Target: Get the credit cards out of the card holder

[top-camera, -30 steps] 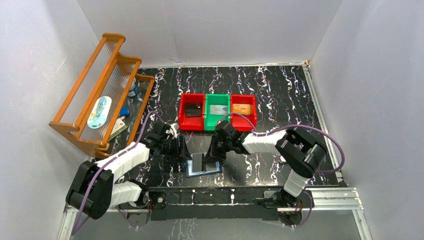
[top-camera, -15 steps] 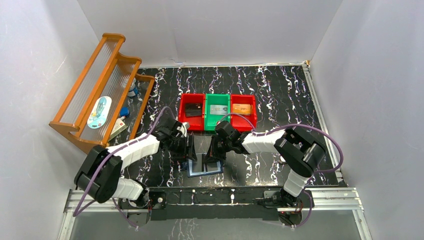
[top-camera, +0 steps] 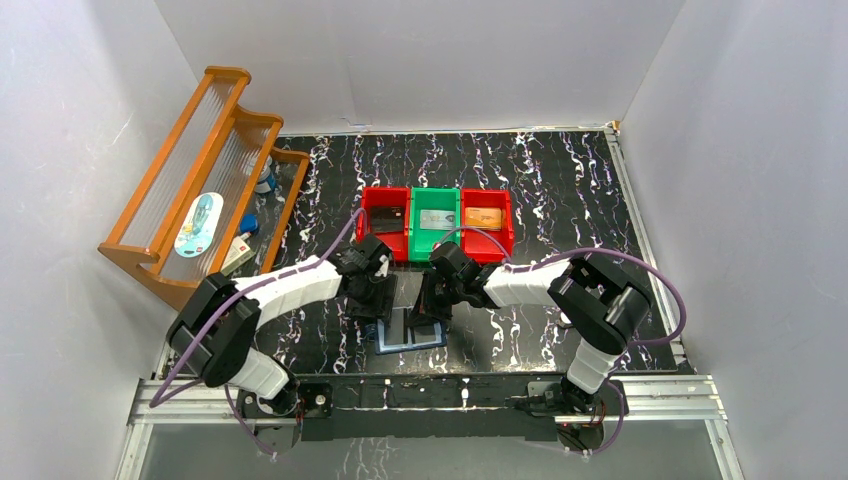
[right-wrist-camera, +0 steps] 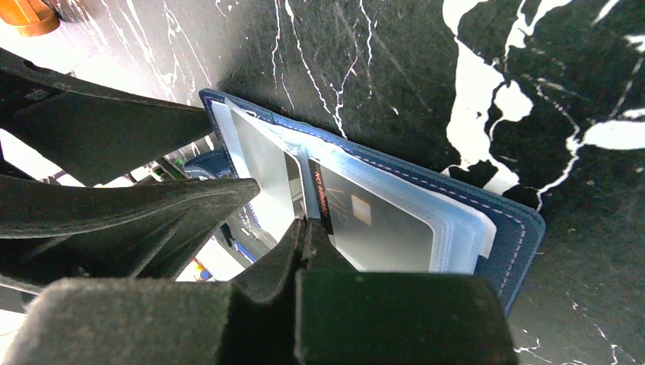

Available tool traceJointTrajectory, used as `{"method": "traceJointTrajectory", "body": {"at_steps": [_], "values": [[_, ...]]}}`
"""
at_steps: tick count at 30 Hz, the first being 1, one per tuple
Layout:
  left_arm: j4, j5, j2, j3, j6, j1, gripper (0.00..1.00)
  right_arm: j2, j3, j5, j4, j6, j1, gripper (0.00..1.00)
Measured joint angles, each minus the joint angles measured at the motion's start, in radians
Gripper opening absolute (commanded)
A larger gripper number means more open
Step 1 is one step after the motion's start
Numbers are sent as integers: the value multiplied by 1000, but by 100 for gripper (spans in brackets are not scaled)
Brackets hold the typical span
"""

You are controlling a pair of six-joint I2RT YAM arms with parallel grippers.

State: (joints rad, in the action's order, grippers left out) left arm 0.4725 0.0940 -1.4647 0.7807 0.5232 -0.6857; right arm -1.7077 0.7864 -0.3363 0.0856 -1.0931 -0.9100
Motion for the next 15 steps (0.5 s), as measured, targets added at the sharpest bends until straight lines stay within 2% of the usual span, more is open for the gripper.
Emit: {"method": "traceJointTrajectory", "body": {"at_steps": [7, 15], "values": [[53, -87, -55, 53, -4, -63, 49, 0, 0, 2, 0, 0, 0, 0], [42, -107, -38, 35, 11, -77, 46, 0, -5, 10, 2, -4, 0, 0]]}}
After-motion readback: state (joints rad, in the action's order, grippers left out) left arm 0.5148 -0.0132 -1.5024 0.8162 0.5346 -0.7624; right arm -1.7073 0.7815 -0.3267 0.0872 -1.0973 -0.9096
